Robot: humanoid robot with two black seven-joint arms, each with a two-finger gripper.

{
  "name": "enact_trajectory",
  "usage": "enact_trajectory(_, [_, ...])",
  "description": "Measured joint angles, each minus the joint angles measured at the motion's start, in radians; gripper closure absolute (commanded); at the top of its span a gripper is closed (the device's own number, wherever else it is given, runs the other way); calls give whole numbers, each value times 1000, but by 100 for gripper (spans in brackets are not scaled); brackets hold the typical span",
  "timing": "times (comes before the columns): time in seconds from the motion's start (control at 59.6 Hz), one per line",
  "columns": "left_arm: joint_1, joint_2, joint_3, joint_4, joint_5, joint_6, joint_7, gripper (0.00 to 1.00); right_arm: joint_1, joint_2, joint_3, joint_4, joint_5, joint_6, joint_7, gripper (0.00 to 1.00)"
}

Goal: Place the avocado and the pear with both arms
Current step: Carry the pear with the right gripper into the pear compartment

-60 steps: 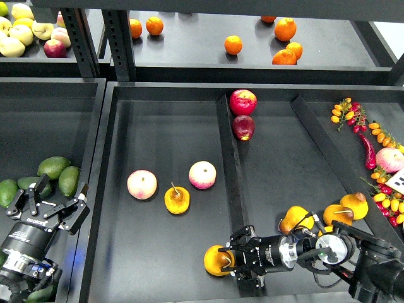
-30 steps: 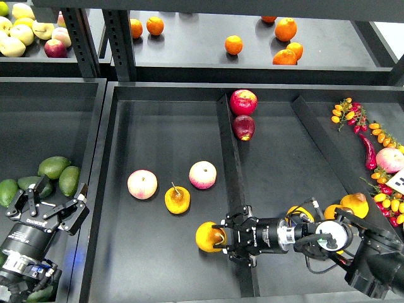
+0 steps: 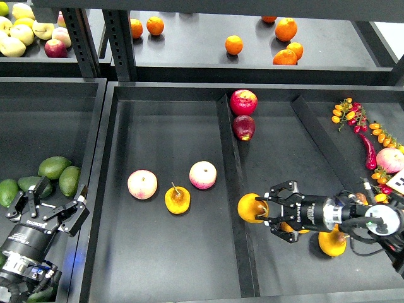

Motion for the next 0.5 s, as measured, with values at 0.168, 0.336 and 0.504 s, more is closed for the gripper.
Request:
enact_trajectory(0.168, [-1, 0, 1, 1, 0, 0, 0, 1, -64, -23, 0, 4, -6, 24, 0, 84])
enact_trajectory(0.336, [0, 0, 0, 2, 0, 0, 0, 1, -107, -25, 0, -7, -16, 38, 0, 83])
enact_trajectory(0.504, [2, 0, -2, 2, -1, 0, 0, 1, -120, -25, 0, -22, -23, 40, 0, 83])
